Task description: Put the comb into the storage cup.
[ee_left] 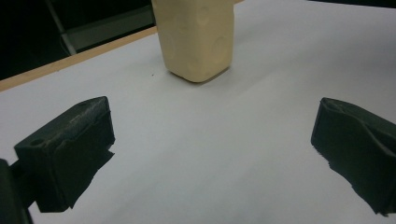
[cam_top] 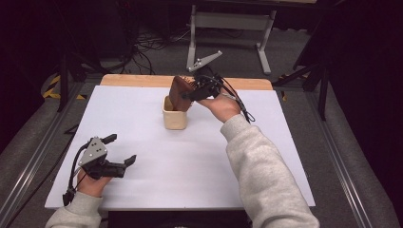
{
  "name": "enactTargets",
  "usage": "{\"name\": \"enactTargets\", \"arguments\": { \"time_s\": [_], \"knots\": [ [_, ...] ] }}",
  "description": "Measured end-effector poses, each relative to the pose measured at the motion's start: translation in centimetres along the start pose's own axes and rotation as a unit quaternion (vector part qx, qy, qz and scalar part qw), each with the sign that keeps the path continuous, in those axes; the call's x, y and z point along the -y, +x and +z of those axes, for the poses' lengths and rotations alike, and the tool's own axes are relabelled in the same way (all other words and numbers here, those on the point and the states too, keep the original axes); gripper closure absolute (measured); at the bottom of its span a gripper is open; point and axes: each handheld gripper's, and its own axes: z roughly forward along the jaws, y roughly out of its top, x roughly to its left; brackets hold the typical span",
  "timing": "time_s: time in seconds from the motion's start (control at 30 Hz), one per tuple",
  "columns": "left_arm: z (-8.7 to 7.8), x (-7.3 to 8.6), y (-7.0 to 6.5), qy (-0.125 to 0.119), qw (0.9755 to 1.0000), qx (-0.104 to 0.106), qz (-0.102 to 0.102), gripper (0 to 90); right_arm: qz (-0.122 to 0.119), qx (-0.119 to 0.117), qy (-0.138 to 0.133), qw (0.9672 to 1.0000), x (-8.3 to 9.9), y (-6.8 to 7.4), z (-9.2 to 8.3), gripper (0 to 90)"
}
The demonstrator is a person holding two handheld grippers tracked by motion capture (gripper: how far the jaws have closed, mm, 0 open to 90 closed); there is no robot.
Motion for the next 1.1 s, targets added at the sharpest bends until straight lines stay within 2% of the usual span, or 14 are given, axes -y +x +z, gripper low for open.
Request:
{"name": "enactTargets", "arguments": {
  "time_s": [0.1,0.13,0.2,0.27,0.43,0.47,0.6,0.73,0.87,1.1],
  "knots": [
    [0.0,0.0,0.0,0.0,1.0,0.001,0.0,0.4,-0.002,0.009,-0.002,1.0,0.0,0.1,-0.1,33.1],
    [0.0,0.0,0.0,0.0,1.0,0.001,0.0,0.4,-0.002,0.009,-0.002,1.0,0.0,0.1,-0.1,33.1],
    [0.0,0.0,0.0,-0.001,1.0,0.0,0.0,0.4,-0.004,0.025,-0.01,0.9996,-0.1,0.2,-0.4,24.4],
    [0.0,0.0,0.0,-0.001,1.0,0.0,0.001,0.4,0.0,0.024,-0.02,0.9995,-0.1,0.2,-0.6,15.7],
    [0.0,0.0,0.0,-0.003,1.0,0.0,-0.002,0.4,-0.005,0.014,-0.048,0.9988,-0.2,0.5,-1.5,4.4],
    [0.0,0.0,0.0,-0.002,1.0,0.0,-0.002,0.4,-0.003,0.006,-0.058,0.9983,-0.3,0.5,-1.9,3.5],
    [0.0,0.0,0.0,-0.002,1.0,0.0,-0.001,0.3,-0.007,0.004,-0.084,0.9964,-0.3,0.9,-3.5,2.8],
    [-0.1,0.0,0.0,-0.004,1.0,0.0,-0.003,0.3,-0.011,0.008,-0.099,0.995,0.1,1.1,-4.7,2.3],
    [-0.1,0.0,0.2,-0.005,1.0,0.0,-0.005,0.2,-0.013,0.011,-0.121,0.9924,1.0,1.3,-6.2,1.2],
    [-0.2,0.0,0.5,-0.011,0.9999,0.002,-0.01,0.2,-0.013,0.018,-0.145,0.9891,2.7,1.5,-8.6,0.2]
  ]
}}
